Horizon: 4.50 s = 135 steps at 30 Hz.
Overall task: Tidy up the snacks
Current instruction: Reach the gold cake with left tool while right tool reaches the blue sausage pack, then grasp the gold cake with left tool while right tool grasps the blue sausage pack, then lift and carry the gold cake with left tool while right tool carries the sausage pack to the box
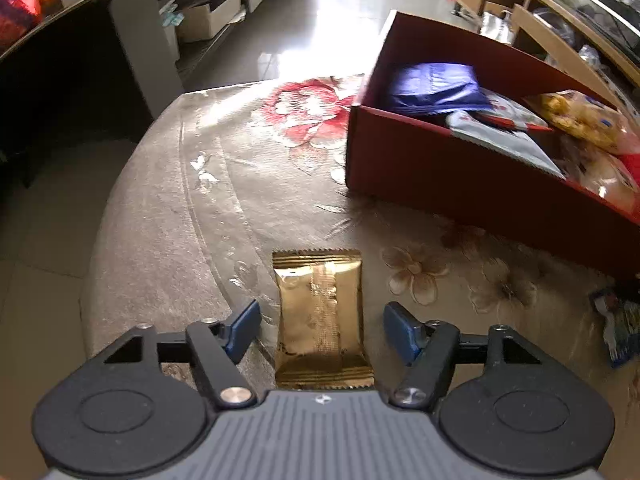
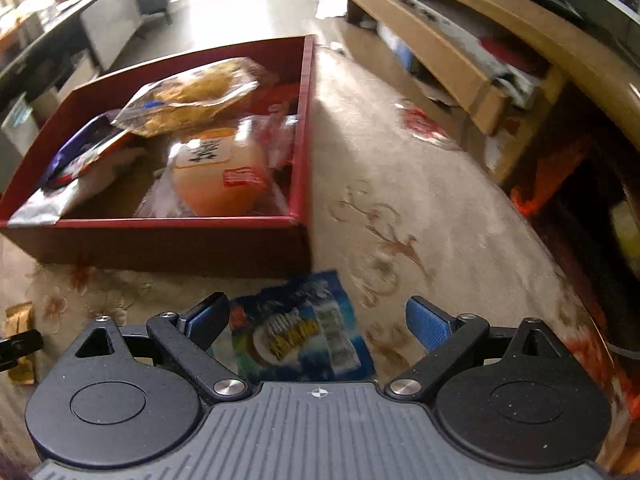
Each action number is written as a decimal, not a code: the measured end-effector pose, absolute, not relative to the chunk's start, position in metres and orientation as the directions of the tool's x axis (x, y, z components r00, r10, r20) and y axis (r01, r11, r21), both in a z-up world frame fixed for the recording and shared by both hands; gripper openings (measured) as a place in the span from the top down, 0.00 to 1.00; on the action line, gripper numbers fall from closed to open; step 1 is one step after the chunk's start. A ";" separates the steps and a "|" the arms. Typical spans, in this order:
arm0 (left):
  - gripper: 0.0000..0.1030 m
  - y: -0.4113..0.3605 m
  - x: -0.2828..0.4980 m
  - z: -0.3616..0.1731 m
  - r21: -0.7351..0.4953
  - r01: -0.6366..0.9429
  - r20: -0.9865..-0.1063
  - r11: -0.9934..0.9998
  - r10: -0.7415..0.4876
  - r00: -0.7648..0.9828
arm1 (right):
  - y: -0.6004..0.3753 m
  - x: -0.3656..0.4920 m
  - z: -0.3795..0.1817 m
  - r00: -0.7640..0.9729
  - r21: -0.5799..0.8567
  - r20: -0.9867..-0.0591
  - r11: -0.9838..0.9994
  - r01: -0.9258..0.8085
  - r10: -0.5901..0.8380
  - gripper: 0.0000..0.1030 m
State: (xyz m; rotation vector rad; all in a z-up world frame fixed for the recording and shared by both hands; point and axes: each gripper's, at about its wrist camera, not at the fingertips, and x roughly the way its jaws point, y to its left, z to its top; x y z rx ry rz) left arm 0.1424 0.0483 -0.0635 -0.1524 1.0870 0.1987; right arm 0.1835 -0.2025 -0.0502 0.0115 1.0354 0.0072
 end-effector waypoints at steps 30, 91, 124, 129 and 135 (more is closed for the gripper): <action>0.27 0.074 0.121 -0.053 -0.187 -0.267 -0.898 0.945 -0.055 0.437 | -0.171 0.072 -0.043 0.368 0.073 -0.914 0.963 -0.258 0.168 0.16; 0.54 0.015 0.093 -0.051 -0.170 0.006 -0.906 0.985 -0.159 0.391 | -0.148 0.079 -0.073 0.405 -0.025 -0.914 0.991 -0.128 0.030 0.24; 0.62 0.007 0.081 -0.036 -0.118 -0.068 -0.881 0.991 -0.073 0.468 | -0.163 0.067 -0.045 0.489 -0.012 -0.869 0.986 -0.168 0.073 0.25; 0.62 0.004 0.080 -0.030 -0.112 -0.055 -0.868 0.992 -0.071 0.491 | -0.163 0.067 -0.042 0.500 -0.007 -0.862 0.986 -0.166 0.078 0.25; 0.62 0.000 0.079 -0.025 -0.098 -0.041 -0.857 0.994 -0.063 0.511 | -0.163 0.067 -0.040 0.508 -0.005 -0.857 0.986 -0.168 0.083 0.25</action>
